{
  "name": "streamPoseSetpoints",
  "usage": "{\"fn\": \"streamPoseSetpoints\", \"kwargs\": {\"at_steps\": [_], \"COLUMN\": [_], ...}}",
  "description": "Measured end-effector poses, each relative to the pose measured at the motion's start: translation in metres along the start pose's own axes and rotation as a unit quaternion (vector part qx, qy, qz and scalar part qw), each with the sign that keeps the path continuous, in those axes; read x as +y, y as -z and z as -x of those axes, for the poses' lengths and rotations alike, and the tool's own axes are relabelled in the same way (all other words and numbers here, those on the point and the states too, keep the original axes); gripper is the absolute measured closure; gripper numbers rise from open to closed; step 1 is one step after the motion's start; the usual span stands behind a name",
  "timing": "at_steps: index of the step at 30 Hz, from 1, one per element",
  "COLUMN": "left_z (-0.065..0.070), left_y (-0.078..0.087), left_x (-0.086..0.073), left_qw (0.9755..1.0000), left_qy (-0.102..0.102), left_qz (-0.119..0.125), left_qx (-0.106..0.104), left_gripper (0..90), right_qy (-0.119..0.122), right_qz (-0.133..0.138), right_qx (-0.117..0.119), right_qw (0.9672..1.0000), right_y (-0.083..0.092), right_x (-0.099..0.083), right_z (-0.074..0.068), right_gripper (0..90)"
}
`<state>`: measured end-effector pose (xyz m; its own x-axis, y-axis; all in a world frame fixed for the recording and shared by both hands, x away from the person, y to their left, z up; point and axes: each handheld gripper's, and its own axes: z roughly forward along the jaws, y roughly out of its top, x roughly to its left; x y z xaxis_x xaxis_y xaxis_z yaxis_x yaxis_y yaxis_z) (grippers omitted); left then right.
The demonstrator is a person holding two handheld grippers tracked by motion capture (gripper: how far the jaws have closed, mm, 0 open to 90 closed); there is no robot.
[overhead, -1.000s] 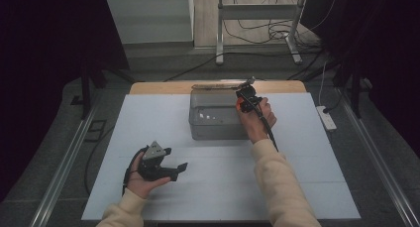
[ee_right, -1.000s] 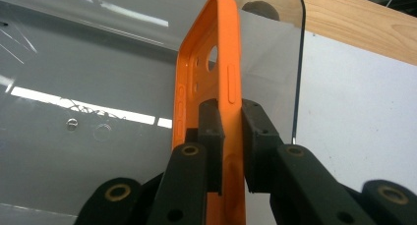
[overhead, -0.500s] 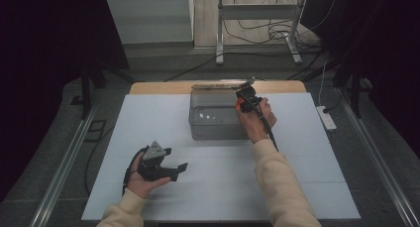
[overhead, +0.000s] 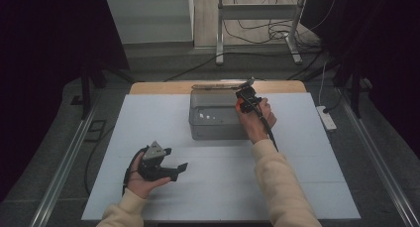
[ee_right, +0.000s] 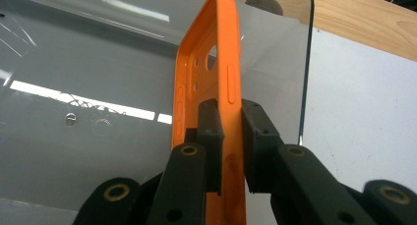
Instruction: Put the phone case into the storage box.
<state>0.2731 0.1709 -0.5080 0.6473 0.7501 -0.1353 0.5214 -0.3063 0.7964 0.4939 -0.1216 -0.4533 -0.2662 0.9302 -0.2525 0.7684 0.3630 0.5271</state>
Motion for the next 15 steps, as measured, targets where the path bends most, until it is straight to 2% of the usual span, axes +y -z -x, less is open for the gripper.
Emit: {"fn": "streamPoseSetpoints", "kwargs": {"at_steps": [15], "left_z": [0.0004], "left_y": [0.0001], "left_x": [0.0001], "left_qw": [1.0], "left_qy": [-0.003], "left_qz": [0.0], "left_qx": [-0.001], "left_gripper": [15.8], "right_qy": [0.004], "right_qz": [-0.002], "right_qx": [0.006], "right_qw": [1.0], "right_y": [0.0025], "right_x": [-0.0012], "right_z": [-0.0001], "right_gripper": [76.5]}}
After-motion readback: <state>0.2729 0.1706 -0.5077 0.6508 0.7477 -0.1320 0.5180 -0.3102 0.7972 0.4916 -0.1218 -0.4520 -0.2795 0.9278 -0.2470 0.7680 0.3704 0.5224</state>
